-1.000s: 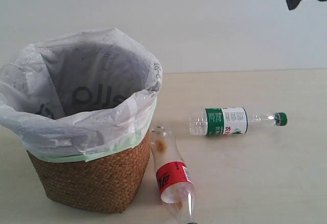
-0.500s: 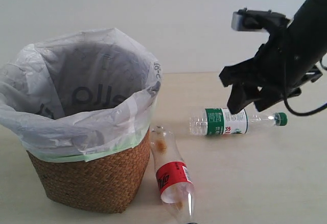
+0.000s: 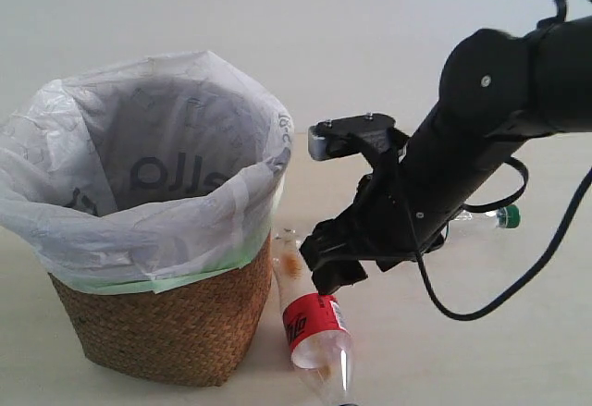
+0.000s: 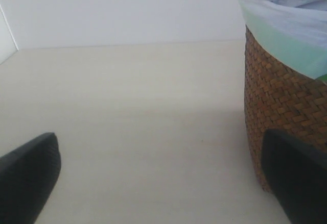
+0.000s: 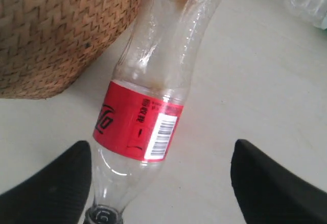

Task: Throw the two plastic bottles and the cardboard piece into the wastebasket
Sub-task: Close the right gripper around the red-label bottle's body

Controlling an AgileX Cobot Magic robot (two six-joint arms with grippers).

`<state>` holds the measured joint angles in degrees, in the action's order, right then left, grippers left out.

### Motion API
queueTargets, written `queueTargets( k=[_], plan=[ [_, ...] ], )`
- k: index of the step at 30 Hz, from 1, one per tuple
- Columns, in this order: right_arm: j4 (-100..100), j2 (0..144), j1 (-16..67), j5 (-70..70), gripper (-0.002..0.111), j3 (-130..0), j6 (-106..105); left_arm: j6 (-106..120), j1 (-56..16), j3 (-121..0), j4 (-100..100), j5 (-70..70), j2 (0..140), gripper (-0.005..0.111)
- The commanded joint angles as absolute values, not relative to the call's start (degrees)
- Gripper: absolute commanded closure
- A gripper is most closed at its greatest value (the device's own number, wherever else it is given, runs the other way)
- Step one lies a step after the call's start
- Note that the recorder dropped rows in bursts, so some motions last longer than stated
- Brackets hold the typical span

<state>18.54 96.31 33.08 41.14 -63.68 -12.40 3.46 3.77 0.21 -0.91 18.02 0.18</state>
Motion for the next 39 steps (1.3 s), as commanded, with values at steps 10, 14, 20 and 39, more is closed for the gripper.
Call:
queueTargets(
  k=[10, 14, 20, 39],
  plan=[
    [19.1, 102.8, 34.4, 35.2, 0.041, -63.4, -13.6, 3.0, 3.4, 0.0, -1.0, 17.6, 0.0, -0.001],
    [19.1, 103.3, 36.0, 34.0, 0.041, -63.4, -13.7, 3.0, 3.4, 0.0, -1.0, 17.6, 0.0, -0.001],
    [19.3, 103.5, 37.8, 32.7, 0.041, -63.4, -13.7, 3.0, 3.4, 0.0, -1.0, 17.6, 0.0, -0.001],
    [19.1, 106.2, 37.8, 32.0, 0.041, -63.4, -13.6, 3.0, 3.4, 0.0, -1.0, 17.6, 0.0, -0.001]
  ],
)
